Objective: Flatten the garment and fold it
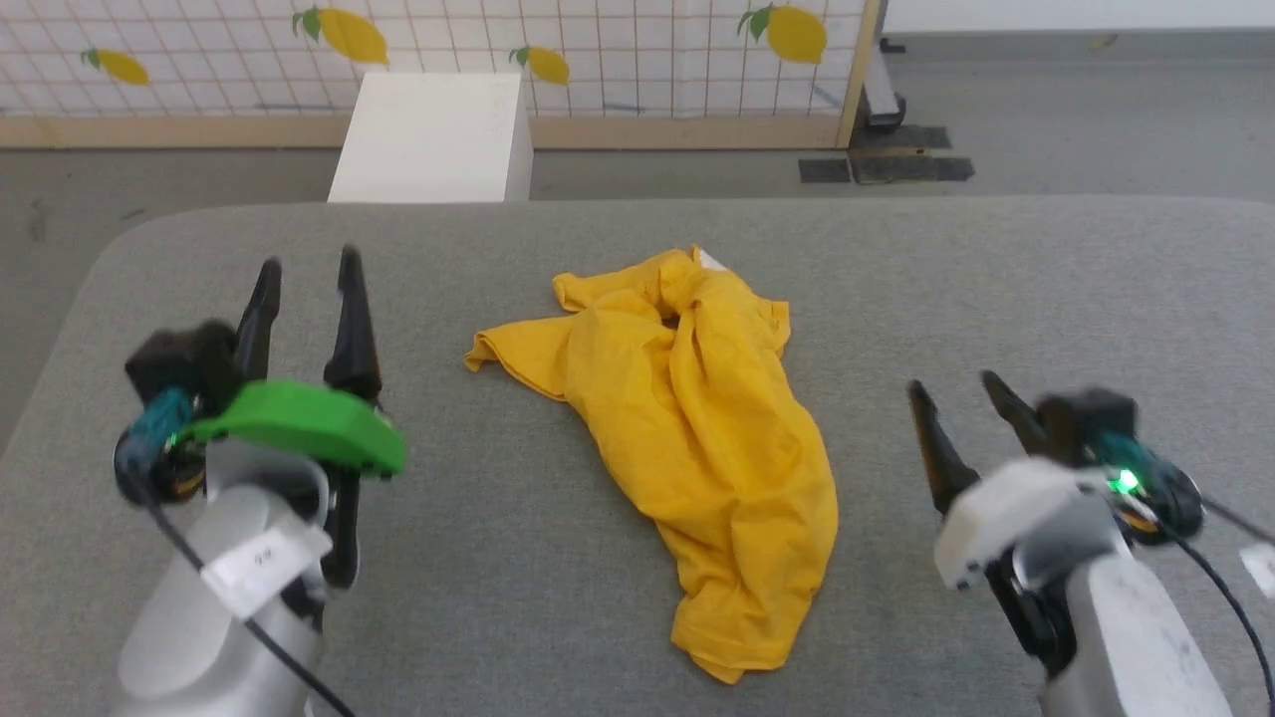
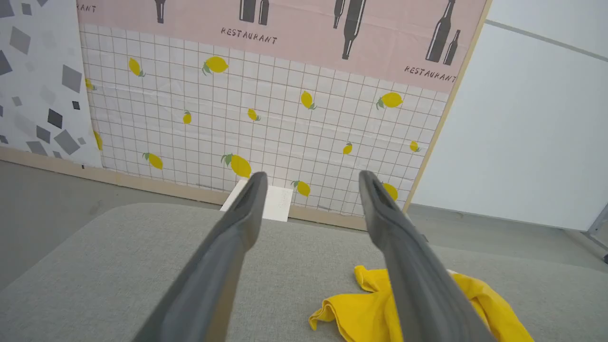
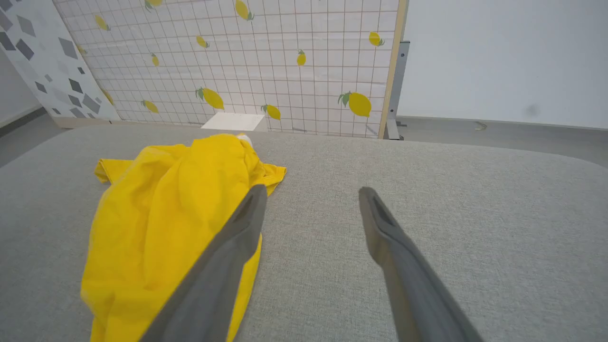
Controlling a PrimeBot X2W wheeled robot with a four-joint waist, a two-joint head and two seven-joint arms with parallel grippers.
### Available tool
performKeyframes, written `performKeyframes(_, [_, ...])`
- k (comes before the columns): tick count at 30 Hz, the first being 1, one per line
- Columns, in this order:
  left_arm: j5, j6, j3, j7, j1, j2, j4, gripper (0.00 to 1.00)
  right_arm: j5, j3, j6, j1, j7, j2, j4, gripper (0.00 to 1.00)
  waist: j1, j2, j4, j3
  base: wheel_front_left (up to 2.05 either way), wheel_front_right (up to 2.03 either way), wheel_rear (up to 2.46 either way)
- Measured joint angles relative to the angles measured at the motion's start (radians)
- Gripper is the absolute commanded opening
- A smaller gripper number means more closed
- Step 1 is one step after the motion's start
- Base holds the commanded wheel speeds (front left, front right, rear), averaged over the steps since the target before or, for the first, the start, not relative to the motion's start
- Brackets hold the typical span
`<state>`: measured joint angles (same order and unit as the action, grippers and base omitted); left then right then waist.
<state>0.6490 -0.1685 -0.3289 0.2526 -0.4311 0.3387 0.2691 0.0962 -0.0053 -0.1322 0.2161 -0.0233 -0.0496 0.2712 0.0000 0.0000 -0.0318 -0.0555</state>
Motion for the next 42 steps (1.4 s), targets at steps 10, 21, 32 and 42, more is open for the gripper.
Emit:
performKeyframes(10, [-0.115, -0.027, 0.113, 0.005, 0.18, -0.078, -0.197, 1.0, -0.059, 0.138, 0.0, 0.276, -0.439, -0.03, 0.216, 1.0, 0.0, 0.0, -0.055, -0.083, 0.0, 0.0, 0.0])
performKeyframes(21, [-0.187, 0.027, 0.158, 0.005, 0.192, -0.17, -0.212, 1.0, -0.038, 0.296, 0.001, 0.381, -0.579, -0.053, 0.39, 1.0, 0.0, 0.0, -0.139, -0.168, 0.0, 0.0, 0.0])
performKeyframes(32, [-0.203, 0.064, 0.221, 0.005, 0.225, -0.205, -0.173, 1.0, 0.098, 0.164, 0.0, 0.367, -0.386, -0.072, 0.258, 0.0, 0.0001, 0.0, -0.114, -0.142, 0.0, 0.0, 0.0])
performKeyframes(42, [-0.208, 0.079, 0.237, 0.005, 0.272, -0.214, -0.147, 1.0, 0.035, -0.23, 0.0, -0.07, -0.442, -0.035, -0.156, 0.0, 0.0001, 0.0, -0.016, -0.061, 0.0, 0.0, 0.0])
